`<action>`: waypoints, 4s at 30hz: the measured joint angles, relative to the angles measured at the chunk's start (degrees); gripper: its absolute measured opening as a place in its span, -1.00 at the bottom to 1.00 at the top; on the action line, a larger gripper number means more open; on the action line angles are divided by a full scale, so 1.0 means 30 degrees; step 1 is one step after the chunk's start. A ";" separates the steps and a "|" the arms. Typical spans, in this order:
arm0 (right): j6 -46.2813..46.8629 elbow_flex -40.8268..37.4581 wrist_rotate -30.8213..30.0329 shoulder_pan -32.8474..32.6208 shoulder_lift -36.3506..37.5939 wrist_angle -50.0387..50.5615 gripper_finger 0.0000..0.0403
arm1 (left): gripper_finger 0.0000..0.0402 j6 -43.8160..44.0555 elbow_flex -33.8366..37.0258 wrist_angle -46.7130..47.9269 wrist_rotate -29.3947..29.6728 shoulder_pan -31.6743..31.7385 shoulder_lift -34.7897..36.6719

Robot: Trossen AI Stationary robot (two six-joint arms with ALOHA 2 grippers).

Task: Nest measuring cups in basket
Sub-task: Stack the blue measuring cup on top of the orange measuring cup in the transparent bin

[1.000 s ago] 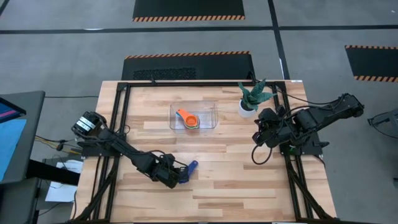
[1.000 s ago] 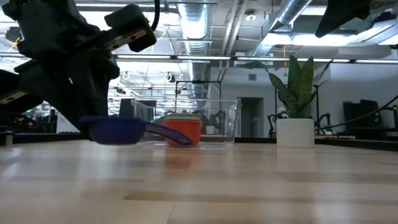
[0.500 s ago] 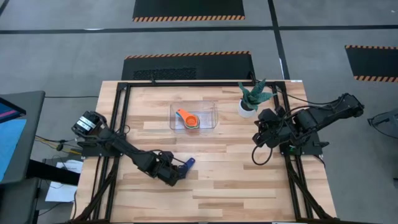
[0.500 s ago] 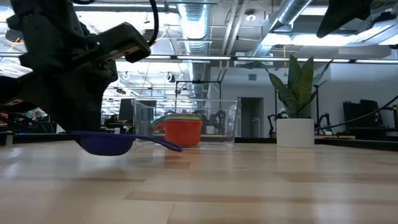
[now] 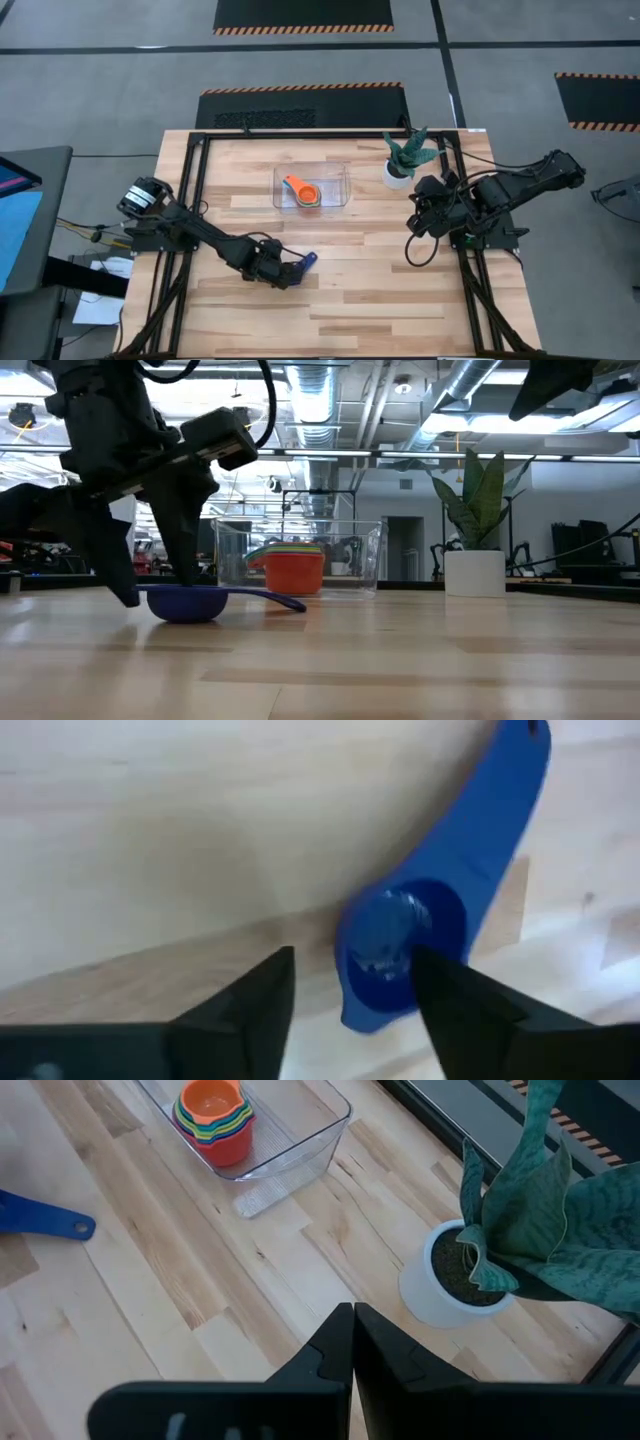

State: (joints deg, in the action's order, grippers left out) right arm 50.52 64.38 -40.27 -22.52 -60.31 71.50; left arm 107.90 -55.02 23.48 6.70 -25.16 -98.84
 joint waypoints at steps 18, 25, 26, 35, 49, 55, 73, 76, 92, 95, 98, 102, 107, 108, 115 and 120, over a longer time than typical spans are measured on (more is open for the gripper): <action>0.0155 -0.0015 -0.0007 0.0015 0.0000 -0.0462 -0.83 | 0.04 -1.0584 -0.0045 -0.7066 -0.1911 0.2115 0.0612; 0.0208 -0.0018 0.0605 0.0022 -0.0008 -0.0650 -0.83 | -0.22 -1.5841 -0.2666 -0.5543 -0.3943 0.3790 -0.2069; 0.0204 -0.0022 0.0751 0.0022 -0.0003 -0.0644 -0.83 | -0.26 -1.6489 -0.3191 -0.4927 -0.3854 0.3867 -0.2281; 0.0204 -0.0019 0.0988 0.0022 0.0005 -0.0672 -0.83 | -0.82 -2.3070 -0.8397 0.1927 -0.1646 0.3669 -0.4611; 0.0189 -0.0016 0.0984 0.0019 -0.0006 -0.0708 -0.83 | -1.00 -2.6322 -0.9355 0.3147 -0.4561 0.4123 -0.6799; 0.0182 -0.0016 0.0976 0.0022 -0.0005 -0.0789 -0.83 | -0.99 -2.6609 -0.9340 0.4913 -0.4066 0.4421 -0.6799; 0.0332 -0.0015 0.0983 0.0022 -0.0007 -0.1151 -0.83 | -1.00 -2.8704 -0.9406 0.9205 -0.2268 0.4569 -0.6697; 0.0597 -0.0015 0.0976 0.0022 -0.0005 -0.1144 -0.83 | -1.00 -2.8681 -0.9386 1.0075 -0.1714 0.4567 -0.6652; 0.0670 -0.0015 0.0937 0.0022 -0.0012 -0.1168 -0.83 | -1.00 -2.5785 -0.8991 1.7842 0.2920 0.2249 -0.1968; 0.0680 -0.0015 0.0933 0.0020 -0.0024 -0.1400 -0.83 | -1.00 -2.5059 -0.7675 1.7710 0.2192 0.0943 -0.1432; 0.0707 -0.0008 0.0932 0.0022 -0.0216 -0.1668 -0.83 | -1.00 -2.4501 -0.6244 1.6639 0.0747 -0.0297 -0.1413; 0.0704 -0.0007 0.0926 0.0022 -0.0758 -0.1654 -0.83 | -1.00 -2.2976 -0.4904 1.4048 -0.0132 -0.1467 -0.1415; 0.0687 -0.0002 0.0933 0.0022 -0.1903 -0.1642 -0.83 | -1.00 -2.1116 -0.4359 1.3013 -0.0132 -0.1830 -0.1415; 0.0648 -0.0007 0.0933 0.0036 -0.2171 -0.1611 -0.83 | -1.00 -2.1058 -0.4343 1.2935 -0.0132 -0.1830 -0.1414; 0.0702 0.0005 0.0962 -0.0028 -0.3311 -0.1474 -0.83 | -1.00 -2.1741 -0.4340 1.1628 -0.0105 -0.1545 -0.1418; 0.1434 0.0015 0.0920 -0.0399 -0.2655 -0.1066 -0.83 | -1.00 -2.1803 -0.4327 1.1338 0.0098 -0.1239 -0.1437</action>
State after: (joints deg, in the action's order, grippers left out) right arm 54.82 64.42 -37.51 -23.72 -68.28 68.31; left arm 42.50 -68.01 57.49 7.00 -28.88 -103.15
